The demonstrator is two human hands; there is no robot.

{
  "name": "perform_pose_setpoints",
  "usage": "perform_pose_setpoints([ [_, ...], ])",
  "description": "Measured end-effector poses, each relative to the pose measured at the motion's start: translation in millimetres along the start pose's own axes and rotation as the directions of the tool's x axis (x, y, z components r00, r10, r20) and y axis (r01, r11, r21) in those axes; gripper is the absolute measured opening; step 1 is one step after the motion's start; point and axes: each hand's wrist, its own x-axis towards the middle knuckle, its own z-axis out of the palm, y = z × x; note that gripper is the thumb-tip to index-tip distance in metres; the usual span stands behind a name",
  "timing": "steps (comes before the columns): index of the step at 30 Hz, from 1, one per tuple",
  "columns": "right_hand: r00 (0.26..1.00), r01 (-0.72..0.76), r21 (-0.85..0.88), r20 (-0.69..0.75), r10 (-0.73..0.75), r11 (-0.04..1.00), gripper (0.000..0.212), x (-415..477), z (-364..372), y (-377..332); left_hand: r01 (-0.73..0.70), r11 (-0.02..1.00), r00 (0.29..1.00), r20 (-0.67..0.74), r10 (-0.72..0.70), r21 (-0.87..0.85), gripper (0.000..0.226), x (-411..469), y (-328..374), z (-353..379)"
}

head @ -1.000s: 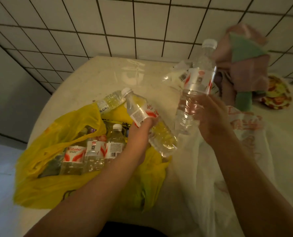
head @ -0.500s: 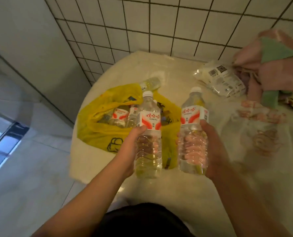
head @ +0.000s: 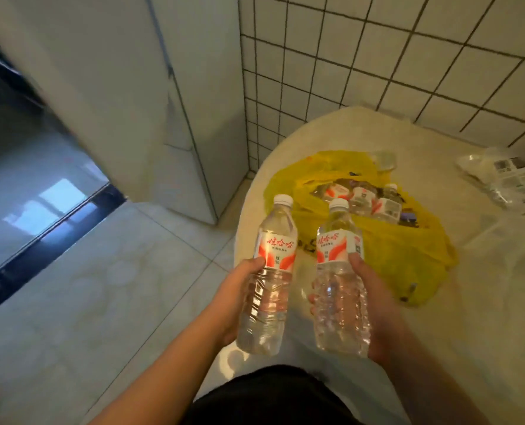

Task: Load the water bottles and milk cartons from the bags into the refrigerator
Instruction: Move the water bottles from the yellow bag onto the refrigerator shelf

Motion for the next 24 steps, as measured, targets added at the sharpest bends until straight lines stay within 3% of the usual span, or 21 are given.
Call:
perform_pose_setpoints([
  [6,0.990,-0.097,-0.135,0.087,0.109,0.986,0.060,10,101,103,0.007,0.998,0.995,-0.094,-0.013,-0.061,0.067,-68,3,-141],
  [9,0.982,-0.109,-0.217,0.129,0.140,0.970,0.054,16,150,149,-0.025,0.983,0.989,-0.149,-0.003,-0.184,0.066,-103,1,-210],
  [12,0.969,-0.104,-0.320,0.181,0.168,0.942,0.062,25,198,189,-0.082,0.939,0.974,-0.227,0.005,-0.333,0.062,-139,0,-271],
  [18,0.934,-0.035,-0.601,0.265,0.240,0.799,0.057,31,291,253,-0.257,0.840,0.916,-0.397,0.054,-0.478,0.053,-198,1,-364],
  [24,0.896,0.034,-0.725,0.328,0.301,0.688,0.067,50,378,295,-0.410,0.740,0.854,-0.508,0.106,-0.533,0.048,-225,21,-430],
])
